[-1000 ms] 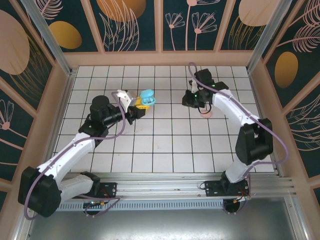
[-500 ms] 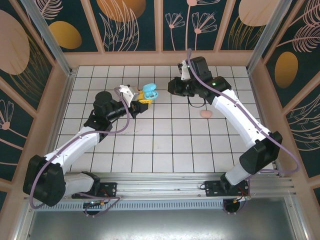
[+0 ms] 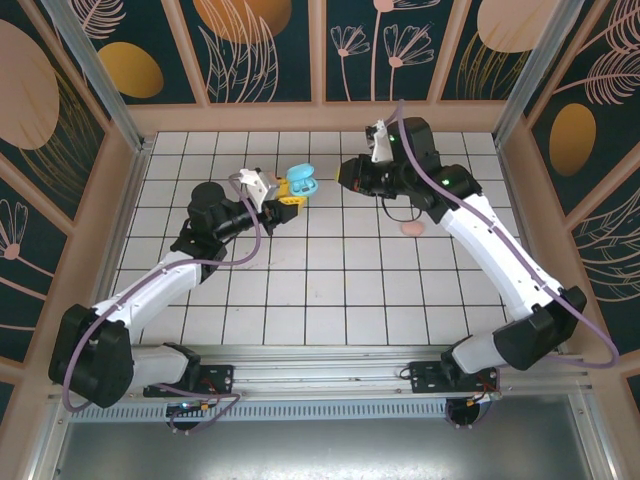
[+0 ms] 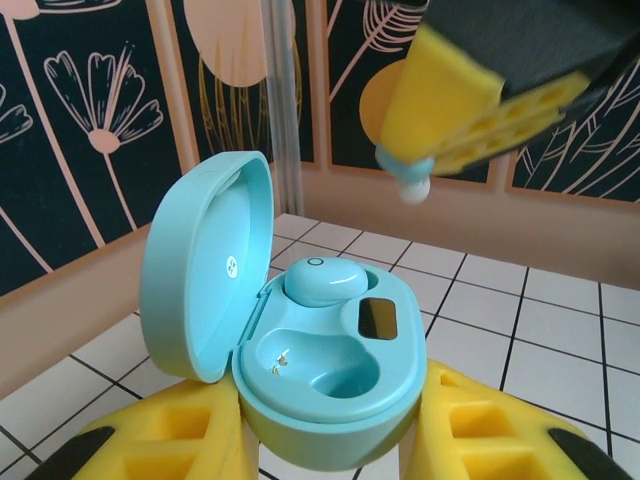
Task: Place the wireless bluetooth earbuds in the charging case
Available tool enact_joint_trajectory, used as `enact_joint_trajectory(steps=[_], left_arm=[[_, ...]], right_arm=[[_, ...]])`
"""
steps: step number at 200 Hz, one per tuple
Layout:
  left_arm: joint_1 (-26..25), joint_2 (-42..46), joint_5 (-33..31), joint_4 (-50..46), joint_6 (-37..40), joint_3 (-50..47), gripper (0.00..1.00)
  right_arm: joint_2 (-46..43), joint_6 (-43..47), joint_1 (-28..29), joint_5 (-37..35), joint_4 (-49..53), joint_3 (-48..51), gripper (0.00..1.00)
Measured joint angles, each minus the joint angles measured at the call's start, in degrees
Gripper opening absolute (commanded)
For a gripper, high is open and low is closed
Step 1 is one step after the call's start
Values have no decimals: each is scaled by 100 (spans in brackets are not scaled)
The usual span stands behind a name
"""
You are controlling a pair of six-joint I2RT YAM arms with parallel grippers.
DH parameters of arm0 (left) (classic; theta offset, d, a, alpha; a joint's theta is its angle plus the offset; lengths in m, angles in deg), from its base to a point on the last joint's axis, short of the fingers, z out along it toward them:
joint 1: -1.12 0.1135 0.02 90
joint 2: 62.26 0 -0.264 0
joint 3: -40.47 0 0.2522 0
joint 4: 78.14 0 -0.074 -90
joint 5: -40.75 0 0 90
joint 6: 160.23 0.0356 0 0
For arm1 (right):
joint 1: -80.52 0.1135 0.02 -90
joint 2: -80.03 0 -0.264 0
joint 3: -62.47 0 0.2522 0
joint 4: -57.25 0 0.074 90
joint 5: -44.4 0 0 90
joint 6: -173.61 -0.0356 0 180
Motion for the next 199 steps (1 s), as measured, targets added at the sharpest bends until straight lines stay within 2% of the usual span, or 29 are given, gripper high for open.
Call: enact_joint_trajectory(steps=[85,138,199], left_arm=[[0,-96,81,166,-83,0,19],[0,-96,35,164,-109,0,19],[0,-92,-2,164,-131,-2,19]], right_arm=[[278,-138,625,131,-474,-160,9],[516,-258,691,129,-516,-203,9],[953,-190,975,63,-404,-855,9]])
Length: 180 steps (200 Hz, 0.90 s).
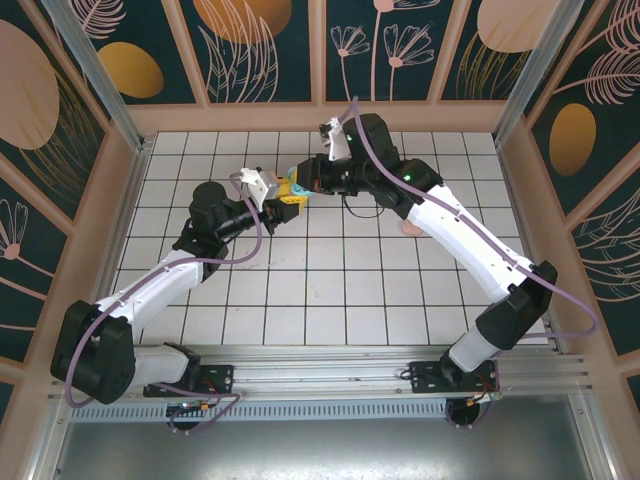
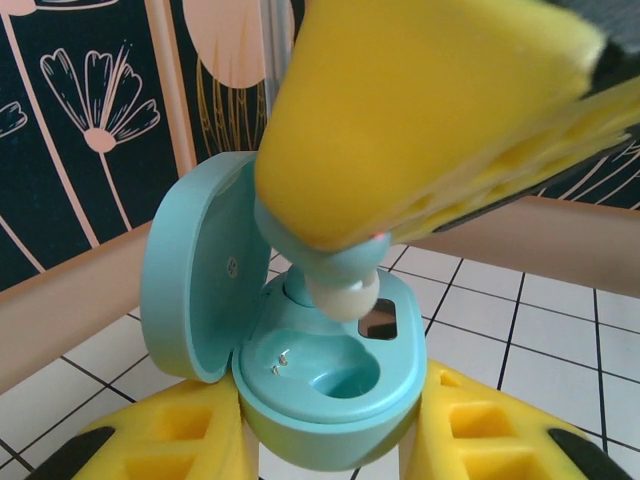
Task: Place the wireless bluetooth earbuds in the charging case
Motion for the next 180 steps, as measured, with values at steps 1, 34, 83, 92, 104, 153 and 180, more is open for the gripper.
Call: enact_joint_trajectory(steps=[1,34,83,92,104,153,180], left_arm=[[0,0,0,0,0,0,19],[0,22,-15,-4,0,-7,19],[0,96,-90,-28,4,-46,19],[0,109,-92,-31,4,-83,19],[0,129,-96,-28,4,-129,19],[-2,184,-155,-59,4,-297,19],[-4,192,-175,-127,7,-337,19]], right_arm=[[2,0,4,0,0,-2,9],[129,76,76,-98,111,-66,9],[146,85,90,-363,267,-66,11],[146,87,90,-409,315,-66,11],[149,92,101,-433,380,-66,12],[363,153,219,-498,555,-192,12],[426,149,234,-494,614,-219,12]])
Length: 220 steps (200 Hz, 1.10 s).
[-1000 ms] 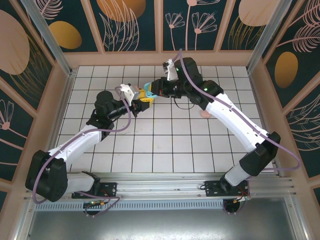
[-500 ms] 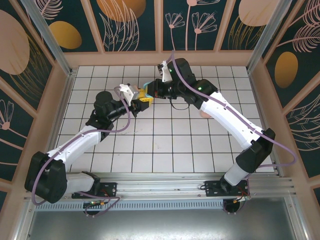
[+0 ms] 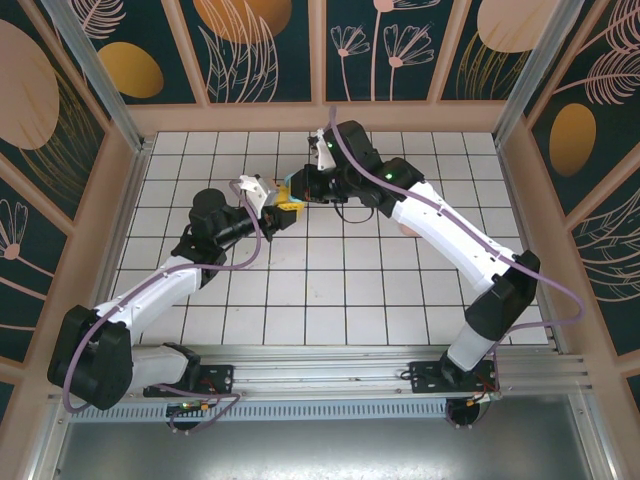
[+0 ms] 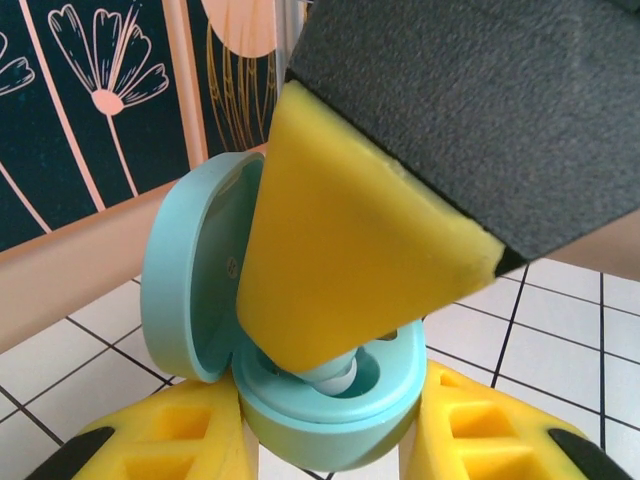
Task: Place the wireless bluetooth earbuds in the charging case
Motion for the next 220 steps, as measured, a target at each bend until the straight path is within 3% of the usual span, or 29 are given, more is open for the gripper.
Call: enact_joint_trajectory(steps=[96,220], left_arm=[[0,81,-63,-120,85,-4,19],[-4,81,-63,-186,133,-4,19]], right_arm=[[7,-131,4,59,-13,2,13],[7,-219,44,-9,44,2,21]])
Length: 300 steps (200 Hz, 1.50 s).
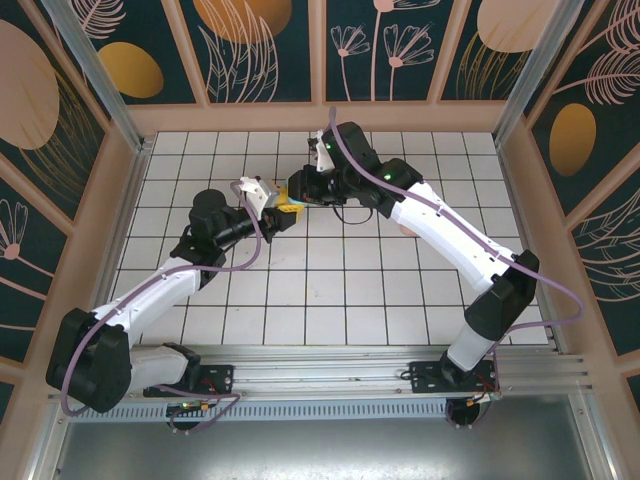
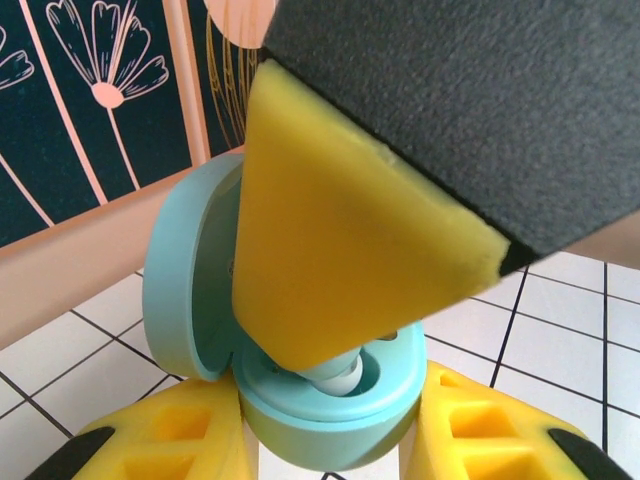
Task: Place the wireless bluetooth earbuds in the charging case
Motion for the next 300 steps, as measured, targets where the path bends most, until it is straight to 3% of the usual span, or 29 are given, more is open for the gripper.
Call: enact_joint_trajectory(steps=[215,300], left_arm=[[-17,81,-52,-35,37,-20,19],[-17,125,-66,-26,39,-20,19]], right_arm=[[114,4,79,-321,614,-439,27],[219,155,79,-448,1038,-1226,26]])
